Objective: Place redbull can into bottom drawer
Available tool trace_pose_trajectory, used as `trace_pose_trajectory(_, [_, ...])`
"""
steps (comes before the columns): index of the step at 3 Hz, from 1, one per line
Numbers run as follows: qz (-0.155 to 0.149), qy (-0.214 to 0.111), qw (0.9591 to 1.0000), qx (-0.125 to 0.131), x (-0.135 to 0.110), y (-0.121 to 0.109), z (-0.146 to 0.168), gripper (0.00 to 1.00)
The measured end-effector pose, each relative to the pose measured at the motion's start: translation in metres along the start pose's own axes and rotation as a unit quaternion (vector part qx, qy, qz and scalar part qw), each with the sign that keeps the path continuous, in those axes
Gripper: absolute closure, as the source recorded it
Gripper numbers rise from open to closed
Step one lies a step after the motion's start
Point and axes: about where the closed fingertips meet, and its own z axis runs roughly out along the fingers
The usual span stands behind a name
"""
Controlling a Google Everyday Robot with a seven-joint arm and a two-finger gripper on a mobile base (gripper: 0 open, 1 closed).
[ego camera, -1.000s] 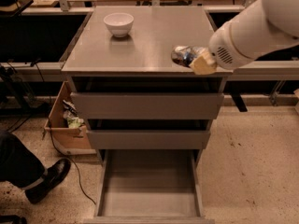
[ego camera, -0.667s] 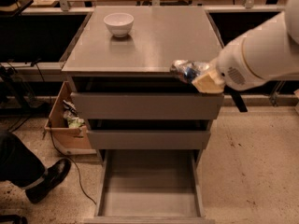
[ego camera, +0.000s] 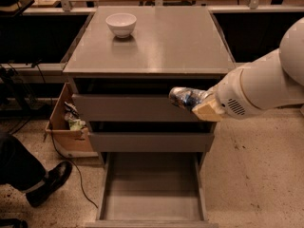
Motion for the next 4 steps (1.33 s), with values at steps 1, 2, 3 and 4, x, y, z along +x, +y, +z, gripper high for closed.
trace_pose_trajectory(1, [-0.014,0.004,0.9999,0.005,0.013,0.005,0.021,1.0])
trace_pose_trajectory(2, [-0.041,0.007,0.999,0.013,0.046,0.012,0.067,1.0])
trace_pose_trajectory(3, [-0.073,0.01,0.9971,0.017,0.076,0.016,0.116,1.0])
trace_pose_trajectory(4, [-0.101,0.021,0.9946,0.015,0.108,0.016,0.166,1.0])
